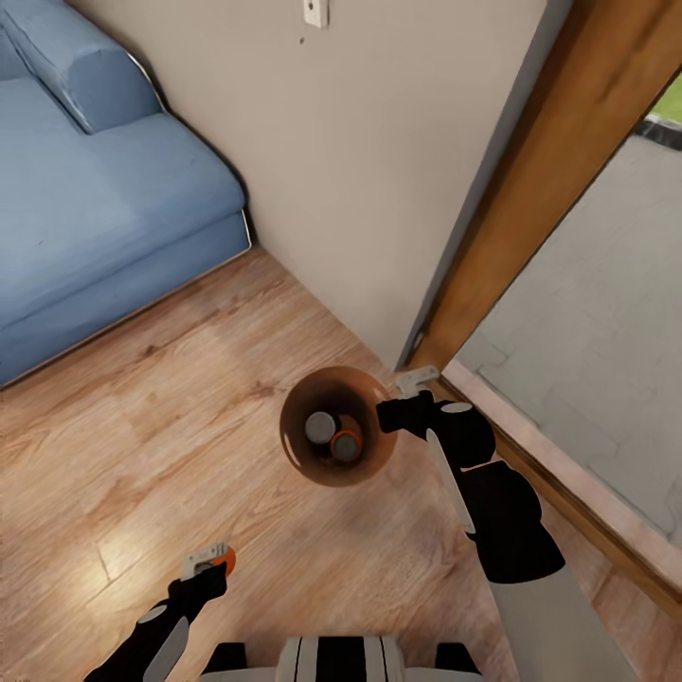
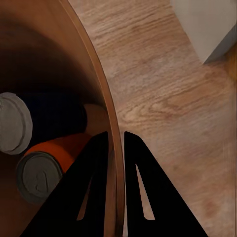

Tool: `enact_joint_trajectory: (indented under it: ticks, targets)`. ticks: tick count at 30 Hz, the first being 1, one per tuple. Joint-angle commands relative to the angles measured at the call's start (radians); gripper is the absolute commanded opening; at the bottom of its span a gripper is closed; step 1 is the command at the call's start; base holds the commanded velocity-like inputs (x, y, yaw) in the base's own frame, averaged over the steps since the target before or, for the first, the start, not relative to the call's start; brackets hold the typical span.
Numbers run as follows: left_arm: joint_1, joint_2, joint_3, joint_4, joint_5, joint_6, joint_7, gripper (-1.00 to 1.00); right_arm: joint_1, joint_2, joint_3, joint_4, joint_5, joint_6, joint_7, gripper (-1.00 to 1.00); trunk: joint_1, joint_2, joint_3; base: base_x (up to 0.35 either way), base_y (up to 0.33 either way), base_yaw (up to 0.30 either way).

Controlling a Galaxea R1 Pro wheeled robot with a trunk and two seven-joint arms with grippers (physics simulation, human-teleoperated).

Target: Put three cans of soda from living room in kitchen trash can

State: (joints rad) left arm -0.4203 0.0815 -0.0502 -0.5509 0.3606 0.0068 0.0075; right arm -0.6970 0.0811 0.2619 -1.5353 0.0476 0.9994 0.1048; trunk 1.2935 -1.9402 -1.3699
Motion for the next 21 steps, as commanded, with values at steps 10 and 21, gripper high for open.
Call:
enact_joint_trajectory:
  ticks: [10, 21]
  targets:
    - [0.000, 0.000, 0.000, -0.001, 0.000, 0.000, 0.000, -1.00, 0.002, 0.000, 0.000, 0.001, -0.026, 0.001, 0.007, -1.00, -0.039, 0.070, 0.031, 0.000, 0.000, 0.179]
    - [0.000, 0.001, 0.001, 0.000, 0.000, 0.001, 0.000, -1.00, 0.005, 0.000, -0.001, 0.001, -0.026, 0.002, 0.007, -1.00, -0.081, 0.147, 0.066, 0.000, 0.000, 0.092]
